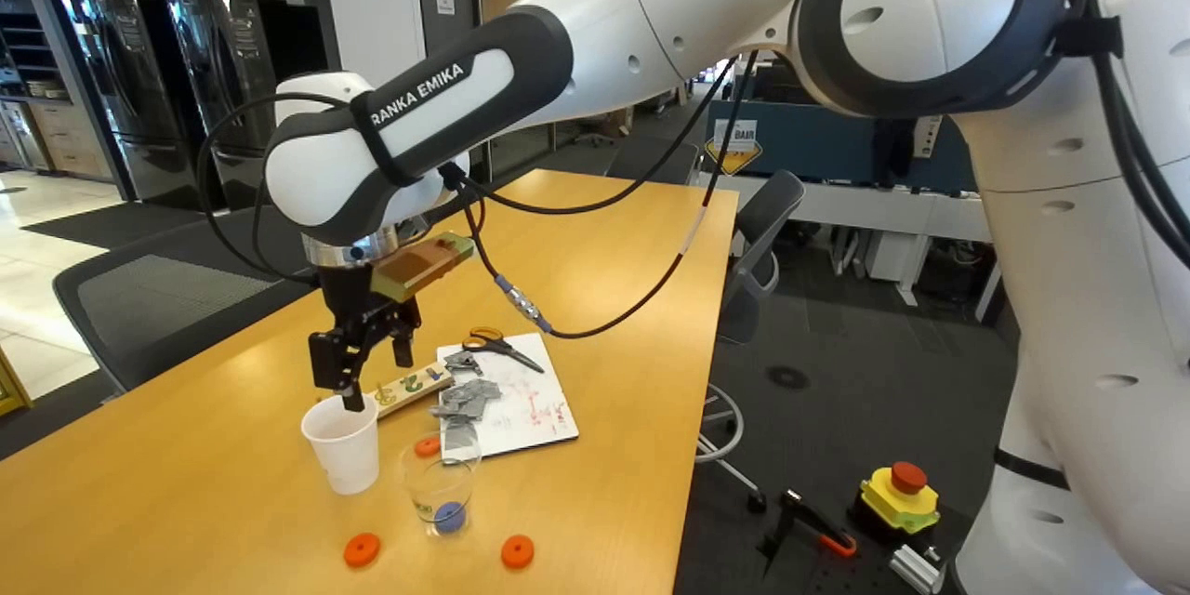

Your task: Put the blue disc in the clear cup and the orange discs in the white cup

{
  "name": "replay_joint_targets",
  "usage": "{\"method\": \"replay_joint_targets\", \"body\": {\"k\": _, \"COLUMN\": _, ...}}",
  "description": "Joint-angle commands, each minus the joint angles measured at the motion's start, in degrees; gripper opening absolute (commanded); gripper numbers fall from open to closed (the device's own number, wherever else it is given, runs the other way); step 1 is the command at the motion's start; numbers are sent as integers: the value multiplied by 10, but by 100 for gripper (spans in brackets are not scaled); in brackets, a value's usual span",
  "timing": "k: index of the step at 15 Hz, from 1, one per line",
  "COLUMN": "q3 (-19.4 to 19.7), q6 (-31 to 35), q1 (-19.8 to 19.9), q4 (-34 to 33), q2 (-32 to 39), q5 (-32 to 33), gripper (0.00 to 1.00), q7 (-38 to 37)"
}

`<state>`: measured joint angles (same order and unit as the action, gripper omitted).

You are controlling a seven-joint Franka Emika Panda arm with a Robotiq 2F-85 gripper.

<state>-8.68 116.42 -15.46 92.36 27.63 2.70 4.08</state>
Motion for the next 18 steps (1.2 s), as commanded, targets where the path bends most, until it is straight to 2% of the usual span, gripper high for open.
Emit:
{"method": "replay_joint_targets", "body": {"k": 1, "q3": -21, "q6": -5, "q1": 28, "q4": 41, "q2": -37, "q5": 7, "gripper": 100, "q7": 118}}
{"method": "replay_joint_targets", "body": {"k": 6, "q3": -33, "q6": 7, "q1": 51, "q4": 55, "q2": -25, "q5": 22, "gripper": 100, "q7": 272}}
{"method": "replay_joint_targets", "body": {"k": 9, "q3": -34, "q6": 6, "q1": 59, "q4": 48, "q2": -7, "q5": 28, "gripper": 100, "q7": 318}}
{"method": "replay_joint_targets", "body": {"k": 13, "q3": -31, "q6": 16, "q1": 64, "q4": 42, "q2": 19, "q5": 22, "gripper": 100, "q7": 342}}
{"method": "replay_joint_targets", "body": {"k": 18, "q3": -32, "q6": 67, "q1": 69, "q4": 42, "q2": 47, "q5": 21, "gripper": 100, "q7": 351}}
